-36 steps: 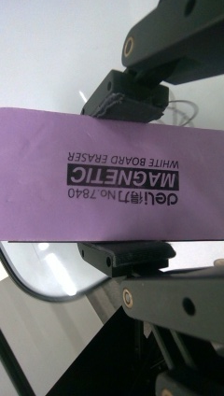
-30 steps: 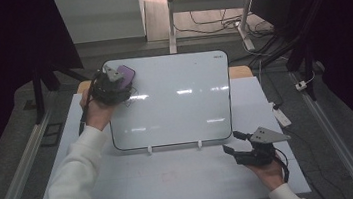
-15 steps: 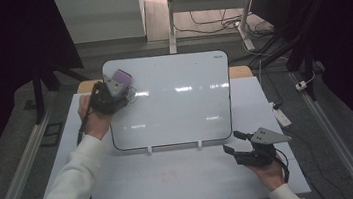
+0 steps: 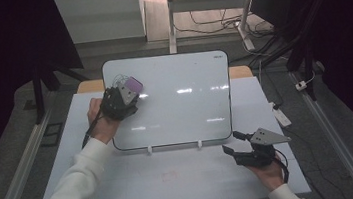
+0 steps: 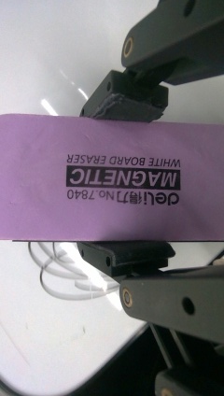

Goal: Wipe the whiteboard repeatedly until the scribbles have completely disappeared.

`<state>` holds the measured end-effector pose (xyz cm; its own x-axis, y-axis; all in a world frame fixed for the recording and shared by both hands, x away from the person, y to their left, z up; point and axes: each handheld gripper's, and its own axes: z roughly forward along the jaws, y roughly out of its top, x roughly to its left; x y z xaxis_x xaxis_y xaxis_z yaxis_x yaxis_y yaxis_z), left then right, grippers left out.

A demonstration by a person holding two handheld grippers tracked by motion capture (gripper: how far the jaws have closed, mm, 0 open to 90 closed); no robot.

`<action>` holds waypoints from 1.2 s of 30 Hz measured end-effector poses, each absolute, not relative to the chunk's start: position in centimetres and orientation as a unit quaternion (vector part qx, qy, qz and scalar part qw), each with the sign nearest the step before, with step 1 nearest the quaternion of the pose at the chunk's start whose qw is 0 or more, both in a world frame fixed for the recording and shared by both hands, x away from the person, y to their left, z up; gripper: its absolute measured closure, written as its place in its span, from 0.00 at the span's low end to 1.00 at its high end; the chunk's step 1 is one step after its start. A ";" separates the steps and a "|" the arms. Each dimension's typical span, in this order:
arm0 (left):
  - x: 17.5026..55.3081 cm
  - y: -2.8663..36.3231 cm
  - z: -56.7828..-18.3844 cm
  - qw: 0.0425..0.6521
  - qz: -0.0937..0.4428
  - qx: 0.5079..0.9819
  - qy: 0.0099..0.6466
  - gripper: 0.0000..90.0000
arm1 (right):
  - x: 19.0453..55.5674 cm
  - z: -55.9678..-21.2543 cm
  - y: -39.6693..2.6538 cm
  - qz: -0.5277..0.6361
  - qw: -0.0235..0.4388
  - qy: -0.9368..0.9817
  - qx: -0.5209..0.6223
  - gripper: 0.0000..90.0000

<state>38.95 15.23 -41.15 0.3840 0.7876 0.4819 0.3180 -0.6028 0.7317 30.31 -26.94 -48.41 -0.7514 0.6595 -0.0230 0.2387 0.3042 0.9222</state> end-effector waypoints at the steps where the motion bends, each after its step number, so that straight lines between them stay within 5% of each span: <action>1: 39.0 15.5 -41.1 0.271 0.433 0.783 0.355 0.45 | 30.3 -48.4 -27.0 0.516 0.205 0.781 0.287 0.36; 8: 38.8 19.0 -40.6 0.247 0.426 0.767 0.412 0.46 | 30.2 -48.2 -27.0 0.518 0.208 0.779 0.285 0.37; 17: 39.2 17.0 -40.3 0.229 0.410 0.795 0.385 0.46 | 30.1 -48.2 -26.9 0.519 0.208 0.779 0.282 0.37; 24: 41.1 17.6 -37.1 0.222 0.407 0.775 0.430 0.46 | 30.1 -47.9 -27.1 0.524 0.209 0.775 0.284 0.37; 30: 39.9 16.3 -39.3 0.222 0.374 0.807 0.400 0.46 | 29.9 -47.8 -27.1 0.525 0.210 0.775 0.281 0.37; 36: 39.8 16.9 -39.1 0.200 0.403 0.794 0.410 0.46 | 29.9 -47.8 -27.1 0.524 0.211 0.775 0.282 0.37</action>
